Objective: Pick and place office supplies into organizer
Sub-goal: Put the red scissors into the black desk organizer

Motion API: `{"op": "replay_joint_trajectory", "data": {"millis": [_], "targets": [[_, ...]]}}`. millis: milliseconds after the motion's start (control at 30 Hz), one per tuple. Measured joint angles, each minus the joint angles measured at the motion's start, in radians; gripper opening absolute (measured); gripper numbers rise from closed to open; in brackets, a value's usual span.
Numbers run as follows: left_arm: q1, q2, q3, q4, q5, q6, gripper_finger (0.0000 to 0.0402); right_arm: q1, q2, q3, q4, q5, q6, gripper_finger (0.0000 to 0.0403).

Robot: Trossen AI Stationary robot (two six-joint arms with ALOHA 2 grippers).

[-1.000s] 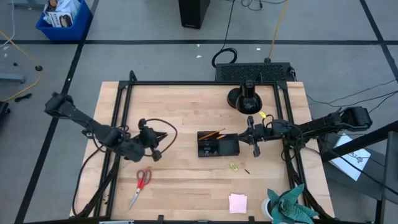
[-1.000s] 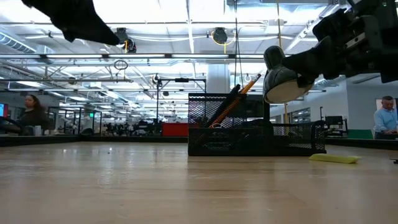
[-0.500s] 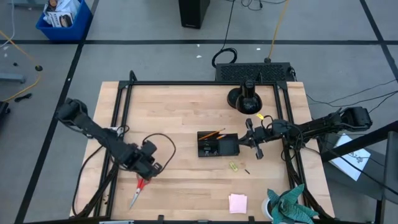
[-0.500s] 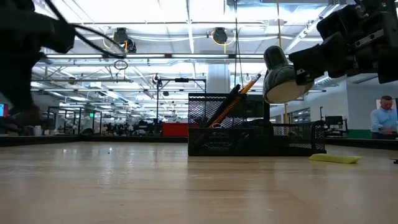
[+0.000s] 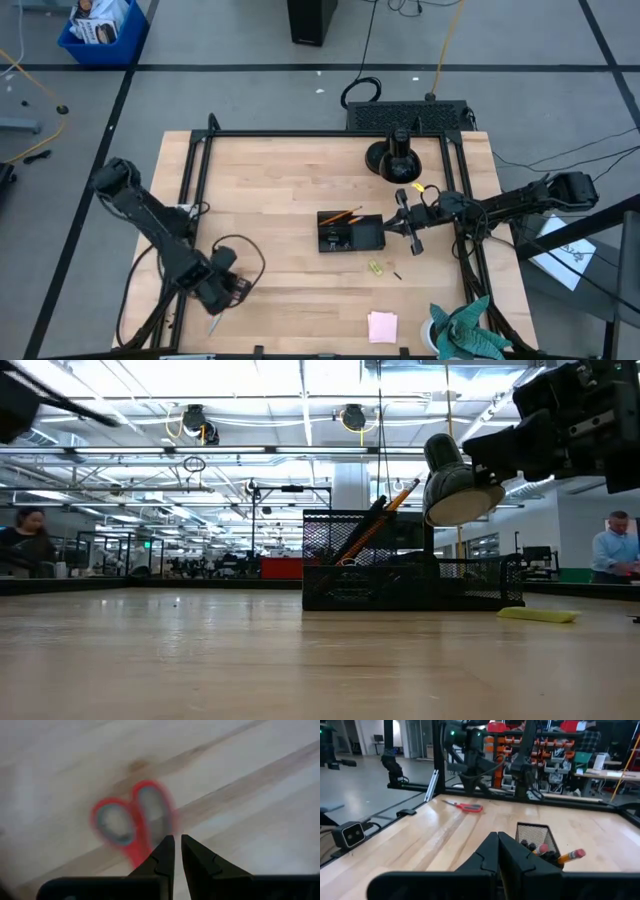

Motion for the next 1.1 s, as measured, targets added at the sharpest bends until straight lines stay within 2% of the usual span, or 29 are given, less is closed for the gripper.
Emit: {"op": "replay_joint_trajectory", "data": {"millis": [200, 567, 700, 967, 1100], "targets": [[-0.066, 0.028, -0.003, -0.055, 0.005, -0.053, 0.0037, -0.004, 0.0, 0.0, 0.035, 0.001, 0.028, 0.0], [-0.07, 0.112, -0.004, -0.043, 0.008, 0.072, 0.0043, -0.003, 0.0, 0.0, 0.052, 0.001, 0.087, 0.0], [-0.07, 0.119, -0.004, -0.044, 0.009, 0.073, 0.0077, -0.002, 0.0, 0.0, 0.052, 0.001, 0.104, 0.0], [-0.059, 0.12, -0.004, -0.043, 0.026, 0.039, 0.018, -0.002, 0.0, 0.0, 0.052, 0.002, 0.104, 0.0], [-0.036, 0.12, -0.004, -0.043, 0.026, 0.044, 0.0208, -0.002, 0.0, 0.0, 0.052, 0.002, 0.104, 0.0]]}}
